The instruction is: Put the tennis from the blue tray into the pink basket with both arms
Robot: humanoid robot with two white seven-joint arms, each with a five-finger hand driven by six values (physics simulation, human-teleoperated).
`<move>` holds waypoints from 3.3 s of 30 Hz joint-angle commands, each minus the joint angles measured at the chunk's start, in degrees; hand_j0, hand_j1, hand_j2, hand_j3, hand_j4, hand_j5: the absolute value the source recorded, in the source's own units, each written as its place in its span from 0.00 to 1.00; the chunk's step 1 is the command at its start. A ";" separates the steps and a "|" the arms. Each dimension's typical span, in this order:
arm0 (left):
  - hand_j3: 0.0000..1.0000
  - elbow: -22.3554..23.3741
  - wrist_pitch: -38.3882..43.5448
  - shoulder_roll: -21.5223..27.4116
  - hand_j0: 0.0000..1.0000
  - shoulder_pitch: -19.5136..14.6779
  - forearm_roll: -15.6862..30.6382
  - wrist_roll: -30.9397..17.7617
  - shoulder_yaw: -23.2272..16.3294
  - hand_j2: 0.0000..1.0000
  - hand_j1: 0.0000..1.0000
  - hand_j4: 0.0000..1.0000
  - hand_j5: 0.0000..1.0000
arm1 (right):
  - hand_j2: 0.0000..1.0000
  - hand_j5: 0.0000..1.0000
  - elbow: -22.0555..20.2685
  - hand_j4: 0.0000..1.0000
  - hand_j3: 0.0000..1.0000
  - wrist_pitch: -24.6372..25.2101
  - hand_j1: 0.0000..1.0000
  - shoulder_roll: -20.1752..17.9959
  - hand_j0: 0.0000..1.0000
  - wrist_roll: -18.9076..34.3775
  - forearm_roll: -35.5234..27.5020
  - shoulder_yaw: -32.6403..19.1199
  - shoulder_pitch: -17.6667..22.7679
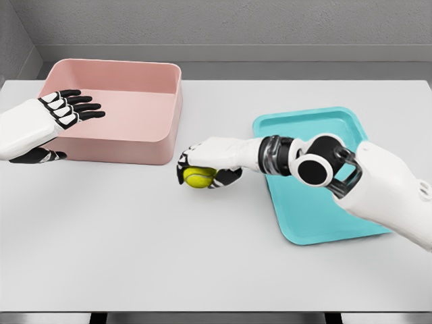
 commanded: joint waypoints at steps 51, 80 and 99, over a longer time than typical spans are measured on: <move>1.00 -5.37 -0.02 -9.52 1.00 0.00 -5.68 -15.12 -5.86 1.00 1.00 1.00 1.00 | 1.00 1.00 3.14 1.00 1.00 -36.68 1.00 -21.51 1.00 -0.08 -1.37 -47.34 20.65; 1.00 -5.46 -0.02 -16.29 1.00 -10.28 -20.71 -20.31 -20.72 1.00 1.00 1.00 1.00 | 1.00 1.00 3.49 1.00 1.00 -35.98 1.00 -21.51 1.00 -0.08 -1.28 -46.64 22.41; 0.49 -5.46 -0.02 -16.56 0.49 -10.99 -20.27 -24.79 -20.98 0.49 0.49 0.49 0.49 | 1.00 1.00 3.49 1.00 1.00 -35.98 1.00 -21.51 1.00 -0.08 -1.28 -46.64 22.50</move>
